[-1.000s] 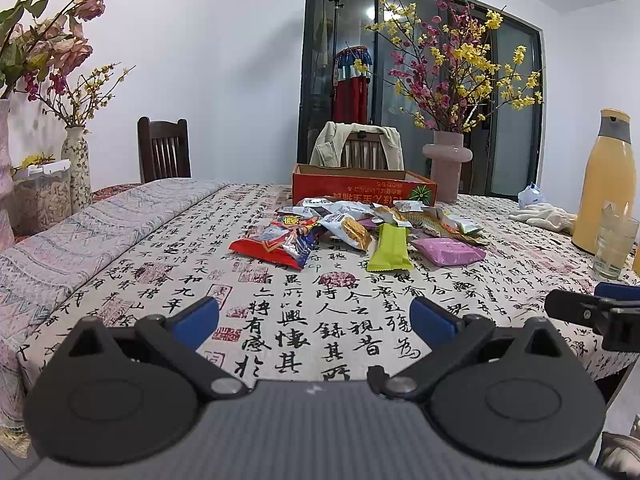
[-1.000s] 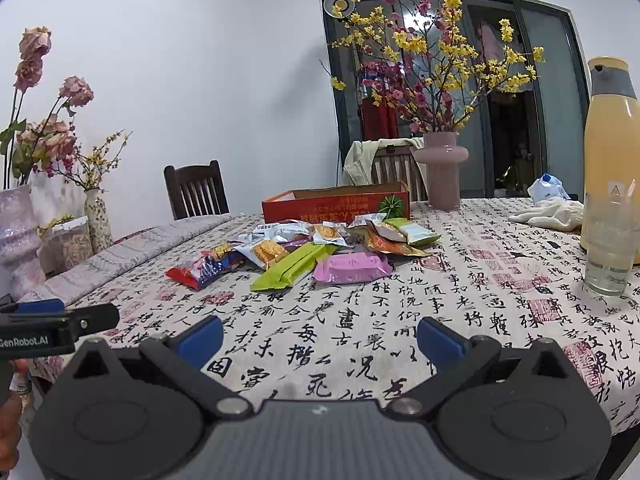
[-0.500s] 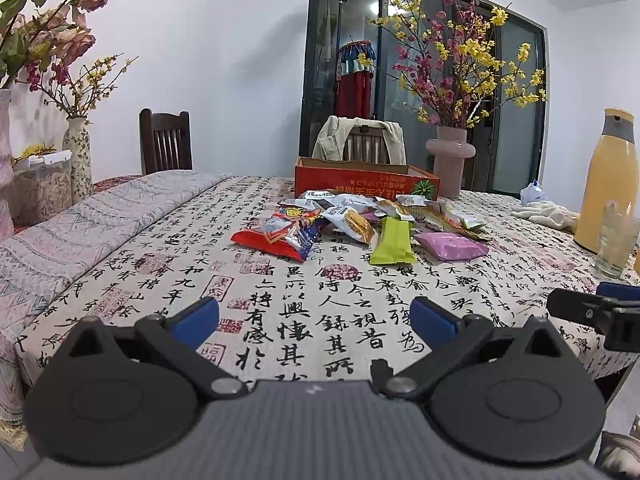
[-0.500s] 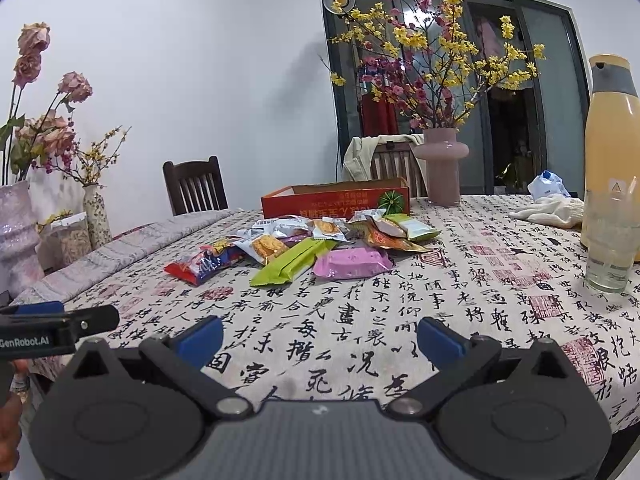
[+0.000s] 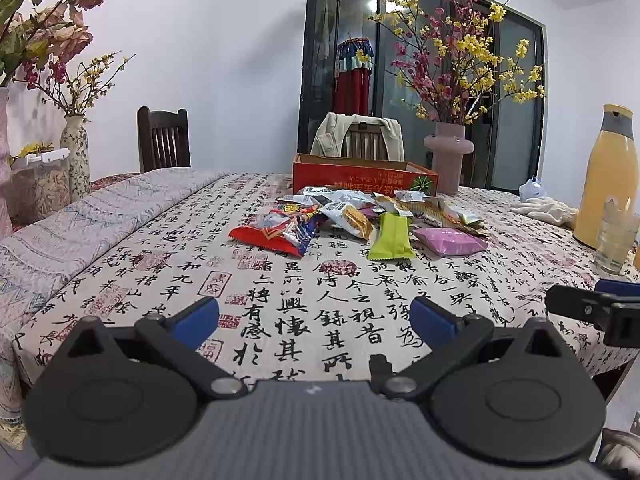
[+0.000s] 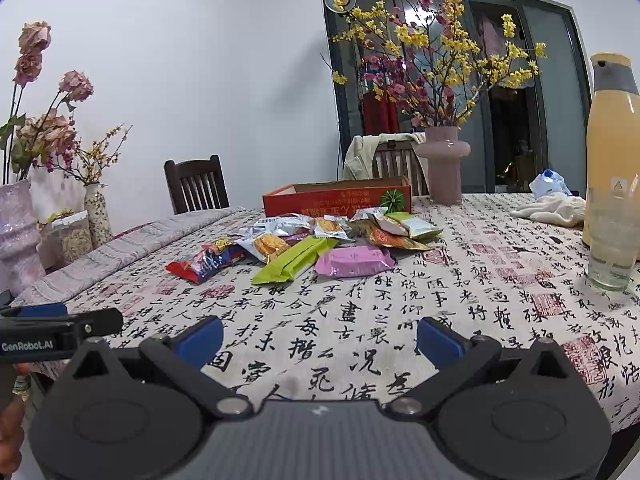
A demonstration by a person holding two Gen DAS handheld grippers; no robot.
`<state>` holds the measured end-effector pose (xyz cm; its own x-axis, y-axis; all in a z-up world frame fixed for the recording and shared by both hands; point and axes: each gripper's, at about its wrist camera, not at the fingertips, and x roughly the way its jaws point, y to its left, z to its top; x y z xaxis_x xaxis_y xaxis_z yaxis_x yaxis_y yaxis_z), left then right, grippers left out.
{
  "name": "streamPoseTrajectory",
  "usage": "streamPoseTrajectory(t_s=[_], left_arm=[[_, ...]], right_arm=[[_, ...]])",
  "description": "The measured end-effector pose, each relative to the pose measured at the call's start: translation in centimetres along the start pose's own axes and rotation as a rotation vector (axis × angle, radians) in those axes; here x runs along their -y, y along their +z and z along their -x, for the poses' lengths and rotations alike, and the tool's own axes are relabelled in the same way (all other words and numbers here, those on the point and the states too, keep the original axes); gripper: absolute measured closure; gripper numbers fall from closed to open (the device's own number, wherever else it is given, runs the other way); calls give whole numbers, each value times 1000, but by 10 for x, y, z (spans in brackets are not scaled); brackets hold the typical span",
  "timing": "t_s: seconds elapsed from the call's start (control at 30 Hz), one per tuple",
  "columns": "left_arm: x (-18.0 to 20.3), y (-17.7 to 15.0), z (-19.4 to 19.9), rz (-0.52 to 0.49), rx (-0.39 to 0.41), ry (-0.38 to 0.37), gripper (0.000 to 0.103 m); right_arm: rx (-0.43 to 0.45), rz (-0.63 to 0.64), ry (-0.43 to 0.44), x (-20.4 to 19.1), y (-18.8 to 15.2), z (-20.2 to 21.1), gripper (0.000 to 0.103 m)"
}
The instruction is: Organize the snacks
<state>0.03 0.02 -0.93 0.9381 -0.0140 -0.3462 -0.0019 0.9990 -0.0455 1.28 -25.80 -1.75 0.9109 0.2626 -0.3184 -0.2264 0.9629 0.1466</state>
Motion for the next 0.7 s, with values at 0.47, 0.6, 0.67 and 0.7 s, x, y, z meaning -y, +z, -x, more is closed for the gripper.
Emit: streamPoseTrajectory(t_s=[0.47,0.6,0.67,0.7], left_arm=[[1,-1,-4,1,-17,-5,0],[1,0,-2,-4,1,5,0],[-1,0,-1,2,0,5,0],[-1,0,-2,3,-3,7,0]], right_arm=[[15,0,-1,-1,1,2,0],[20,-1,15,-2,0,1,0],[11,-7,8,0,1,-1,0],[16,-6,2,0,1,0,0]])
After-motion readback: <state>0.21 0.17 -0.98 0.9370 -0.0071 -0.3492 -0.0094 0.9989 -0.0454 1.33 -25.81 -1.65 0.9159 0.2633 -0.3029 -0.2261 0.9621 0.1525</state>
